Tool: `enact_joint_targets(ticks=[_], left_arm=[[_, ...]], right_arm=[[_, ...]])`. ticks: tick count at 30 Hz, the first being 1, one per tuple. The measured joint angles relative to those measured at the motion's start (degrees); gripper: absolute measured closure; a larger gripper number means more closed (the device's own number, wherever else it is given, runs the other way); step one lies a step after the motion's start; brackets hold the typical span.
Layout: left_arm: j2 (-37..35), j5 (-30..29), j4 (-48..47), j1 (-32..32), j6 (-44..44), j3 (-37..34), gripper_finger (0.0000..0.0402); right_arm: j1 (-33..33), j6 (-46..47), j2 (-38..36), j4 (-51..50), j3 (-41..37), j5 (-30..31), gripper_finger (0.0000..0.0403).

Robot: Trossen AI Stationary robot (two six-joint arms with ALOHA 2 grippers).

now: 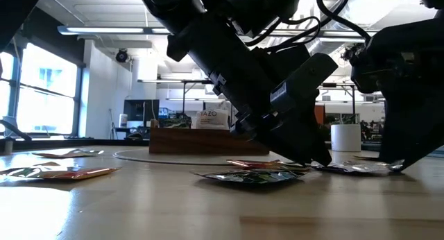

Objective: Pick & Place Tea
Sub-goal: Put the purple tea bag into the left section of the wooden organizer

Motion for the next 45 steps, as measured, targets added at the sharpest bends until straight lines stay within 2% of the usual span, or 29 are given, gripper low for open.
enact_joint_targets(ticks=[8, 11, 14, 21, 27, 31, 35, 39, 42, 45], left_arm=[[0.02, 0.13, 0.04, 0.0, -0.01, -0.04, 0.0225], [0.02, 0.14, 0.03, 0.0, -0.02, -0.04, 0.0225], [0.03, 0.15, 0.27, 0.0, -0.04, -0.07, 0.0225], [0.1, 0.39, 1.08, -0.02, -0.2, -0.11, 0.0225], [-0.8, 1.83, 0.32, 0.02, -0.27, -0.16, 0.0225], [-4.45, 2.7, -5.82, -0.13, -2.38, -0.39, 0.0225], [-11.82, -1.25, -13.7, -0.99, -3.88, -0.15, 0.0225], [-18.7, -9.17, -20.43, -3.89, -4.72, -0.29, 0.0225], [-24.74, -14.74, -25.41, -7.33, -5.88, -0.28, 0.0225], [-29.54, -21.03, -27.37, -11.18, -6.23, -0.04, 0.0225]], right_arm=[[0.09, -0.17, -0.09, -1.12, -0.09, 1.05, 0.0267], [0.1, -0.19, 0.13, -1.22, -0.11, 1.4, 0.028], [0.11, -0.57, 0.13, -1.31, -0.13, 1.92, 0.0308], [0.15, -7.97, 0.31, 1.11, -0.39, 3.73, 0.0395], [0.26, -10.0, 0.35, 2.02, -0.42, 4.2, 0.0393], [1.02, -12.97, 0.23, 2.27, -0.42, 4.58, 0.0398], [1.66, -19.61, -1.19, 2.82, -0.42, 6.57, 0.04], [0.81, -29.54, -2.44, 4.86, -0.33, 13.73, 0.04], [-1.31, -38.82, -3.66, 9.05, -0.33, 17.07, 0.0401], [-4.14, -51.3, -4.49, 17.47, -0.33, 20.57, 0.0401]])
